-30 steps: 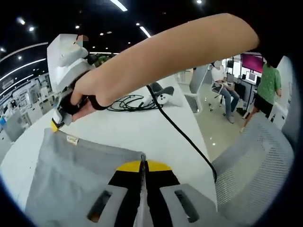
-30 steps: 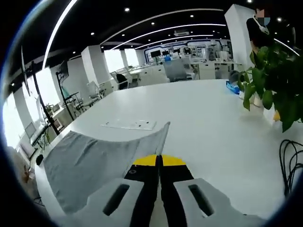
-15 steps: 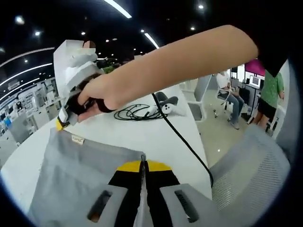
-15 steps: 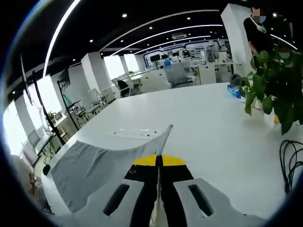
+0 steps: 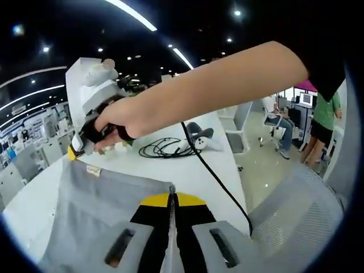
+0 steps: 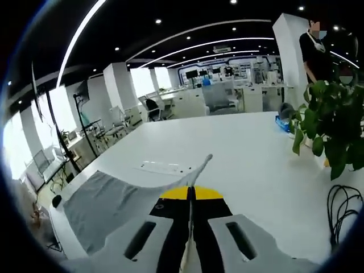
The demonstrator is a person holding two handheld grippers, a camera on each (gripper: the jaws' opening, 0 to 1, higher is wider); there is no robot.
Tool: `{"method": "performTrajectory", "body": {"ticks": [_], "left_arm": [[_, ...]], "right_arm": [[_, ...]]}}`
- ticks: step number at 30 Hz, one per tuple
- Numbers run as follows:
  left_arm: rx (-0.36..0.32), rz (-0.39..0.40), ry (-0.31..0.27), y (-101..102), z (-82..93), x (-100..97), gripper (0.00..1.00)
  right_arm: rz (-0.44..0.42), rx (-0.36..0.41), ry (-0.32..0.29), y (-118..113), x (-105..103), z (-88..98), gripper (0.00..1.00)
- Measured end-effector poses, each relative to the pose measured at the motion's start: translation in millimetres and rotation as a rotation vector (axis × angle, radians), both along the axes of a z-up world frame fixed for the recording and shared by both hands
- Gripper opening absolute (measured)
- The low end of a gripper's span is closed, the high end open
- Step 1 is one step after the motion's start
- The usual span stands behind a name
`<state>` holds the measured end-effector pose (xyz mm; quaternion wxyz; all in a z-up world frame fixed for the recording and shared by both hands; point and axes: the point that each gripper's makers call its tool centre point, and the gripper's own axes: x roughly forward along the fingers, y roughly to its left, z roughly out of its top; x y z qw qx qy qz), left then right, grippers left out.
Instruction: Fold the towel on the table until its edges align and the towel forms a compact rectangular stack.
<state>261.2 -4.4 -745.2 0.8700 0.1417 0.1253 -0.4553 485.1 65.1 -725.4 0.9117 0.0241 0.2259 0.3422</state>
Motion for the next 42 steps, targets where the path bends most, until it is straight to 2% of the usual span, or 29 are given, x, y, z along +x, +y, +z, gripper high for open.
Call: {"method": "performTrajectory", "body": {"ticks": [14, 27, 34, 42], "left_arm": [[-0.066, 0.000, -0.047, -15, 35.6, 0.8, 0.02], [-0.103, 0.004, -0.079, -23, 55.3, 0.3, 0.02], [-0.110, 0.017, -0.086, -15, 60.6, -1.8, 0.02], [-0.131, 0.059, -0.099, 7, 70.2, -5.9, 0.02]], "right_arm": [[0.018, 0.002, -0.081, -1, -3, 44.7, 0.00], [0.027, 0.013, -0.117, -3, -6, 67.5, 0.00], [0.042, 0.021, -0.120, 7, -8, 73.4, 0.00], [0.070, 0.026, -0.130, 32, -15, 81.5, 0.00]]}}
